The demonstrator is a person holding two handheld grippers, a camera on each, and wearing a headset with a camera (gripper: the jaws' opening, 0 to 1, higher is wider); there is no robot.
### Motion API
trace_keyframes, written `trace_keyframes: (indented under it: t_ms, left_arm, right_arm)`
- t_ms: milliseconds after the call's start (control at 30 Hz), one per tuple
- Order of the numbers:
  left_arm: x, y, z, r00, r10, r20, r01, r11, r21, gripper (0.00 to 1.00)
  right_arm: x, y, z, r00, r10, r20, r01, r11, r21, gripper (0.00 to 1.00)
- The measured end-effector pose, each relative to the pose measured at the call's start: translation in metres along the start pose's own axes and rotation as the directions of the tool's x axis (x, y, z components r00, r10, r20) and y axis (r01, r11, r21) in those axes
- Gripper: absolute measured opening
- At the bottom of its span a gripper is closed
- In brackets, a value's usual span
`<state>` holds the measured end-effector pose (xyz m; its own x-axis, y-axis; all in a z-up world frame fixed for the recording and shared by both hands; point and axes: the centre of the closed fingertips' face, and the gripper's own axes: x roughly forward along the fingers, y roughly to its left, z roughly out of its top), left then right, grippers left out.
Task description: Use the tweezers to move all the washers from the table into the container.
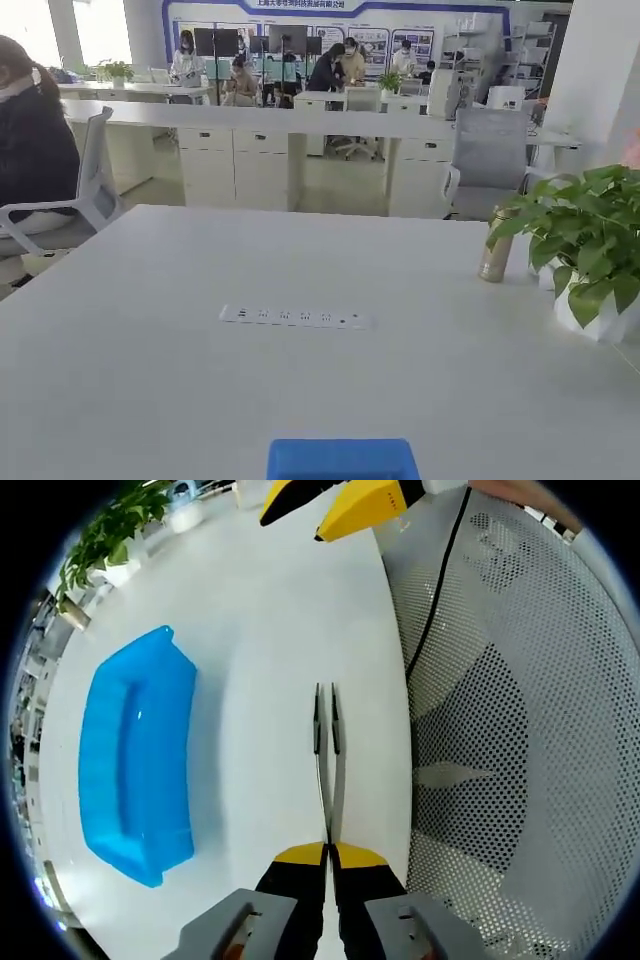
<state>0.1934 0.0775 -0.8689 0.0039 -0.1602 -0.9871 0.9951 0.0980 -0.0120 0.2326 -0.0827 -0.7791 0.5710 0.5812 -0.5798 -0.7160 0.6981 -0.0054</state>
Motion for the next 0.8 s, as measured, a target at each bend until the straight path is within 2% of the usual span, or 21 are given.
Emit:
trace_keyframes:
  t_ms: [133, 200, 267, 333, 433, 467, 500, 533, 567, 600, 633, 667, 767, 800]
  left_arm:
    - [-0.002, -0.003, -0.001, 0.9998, -0.016, 0.015, 0.017, 1.000, -0.022, 0.01]
    - [-0.003, -0.009, -0.001, 0.9986, -0.042, 0.031, 0.044, 0.997, -0.060, 0.07]
    - [-0.006, -0.012, 0.001, 0.9963, -0.054, 0.066, 0.059, 0.995, -0.081, 0.11]
    - [-0.007, -0.014, 0.001, 0.9922, -0.051, 0.114, 0.065, 0.990, -0.127, 0.15]
    - [-0.016, -0.014, 0.001, 0.9818, -0.028, 0.188, 0.067, 0.977, -0.202, 0.22]
    - [-0.020, -0.014, 0.002, 0.9733, -0.013, 0.229, 0.071, 0.967, -0.245, 0.23]
    - [-0.023, -0.013, 0.002, 0.9671, -0.003, 0.254, 0.075, 0.959, -0.275, 0.25]
    - [-0.028, -0.012, 0.002, 0.9568, 0.019, 0.290, 0.077, 0.946, -0.315, 0.28]
    - [-0.031, -0.010, 0.001, 0.9490, 0.035, 0.313, 0.079, 0.937, -0.341, 0.31]
    - [-0.035, -0.007, -0.001, 0.9375, 0.063, 0.342, 0.078, 0.921, -0.382, 0.33]
    - [-0.039, -0.005, -0.001, 0.9276, 0.083, 0.364, 0.078, 0.910, -0.406, 0.35]
    - [-0.044, 0.000, -0.003, 0.9101, 0.121, 0.396, 0.077, 0.890, -0.449, 0.37]
    - [-0.057, 0.010, -0.006, 0.8681, 0.205, 0.452, 0.080, 0.841, -0.535, 0.43]
    - [-0.065, 0.015, -0.008, 0.8401, 0.256, 0.478, 0.076, 0.817, -0.571, 0.45]
  right_arm:
    - [0.000, -0.001, 0.000, 1.0000, -0.001, 0.005, 0.001, 1.000, 0.014, 0.30]
    - [0.000, -0.001, -0.001, 1.0000, -0.003, 0.003, 0.003, 1.000, 0.013, 0.30]
    - [0.000, -0.001, -0.001, 1.0000, -0.003, 0.004, 0.003, 1.000, 0.014, 0.30]
    - [0.001, -0.001, -0.002, 1.0000, -0.003, 0.003, 0.003, 1.000, 0.015, 0.30]
    - [0.001, -0.003, -0.002, 1.0000, -0.006, 0.004, 0.006, 1.000, 0.020, 0.31]
    - [0.001, -0.003, -0.002, 0.9999, -0.010, 0.005, 0.010, 1.000, 0.022, 0.31]
    - [0.001, -0.004, -0.001, 0.9999, -0.013, 0.007, 0.013, 1.000, 0.022, 0.32]
    - [0.000, -0.004, 0.000, 0.9998, -0.017, 0.010, 0.017, 1.000, 0.022, 0.32]
    - [0.000, -0.005, 0.000, 0.9997, -0.019, 0.013, 0.018, 1.000, 0.024, 0.32]
    - [0.000, -0.005, 0.001, 0.9996, -0.022, 0.018, 0.022, 0.999, 0.029, 0.33]
    - [0.000, -0.006, 0.001, 0.9995, -0.024, 0.022, 0.023, 0.999, 0.033, 0.34]
    - [0.000, -0.007, 0.002, 0.9992, -0.026, 0.030, 0.024, 0.999, 0.039, 0.35]
    - [-0.002, -0.008, 0.005, 0.9986, -0.032, 0.042, 0.030, 0.998, 0.047, 0.38]
    - [-0.003, -0.010, 0.005, 0.9982, -0.038, 0.047, 0.035, 0.998, 0.050, 0.39]
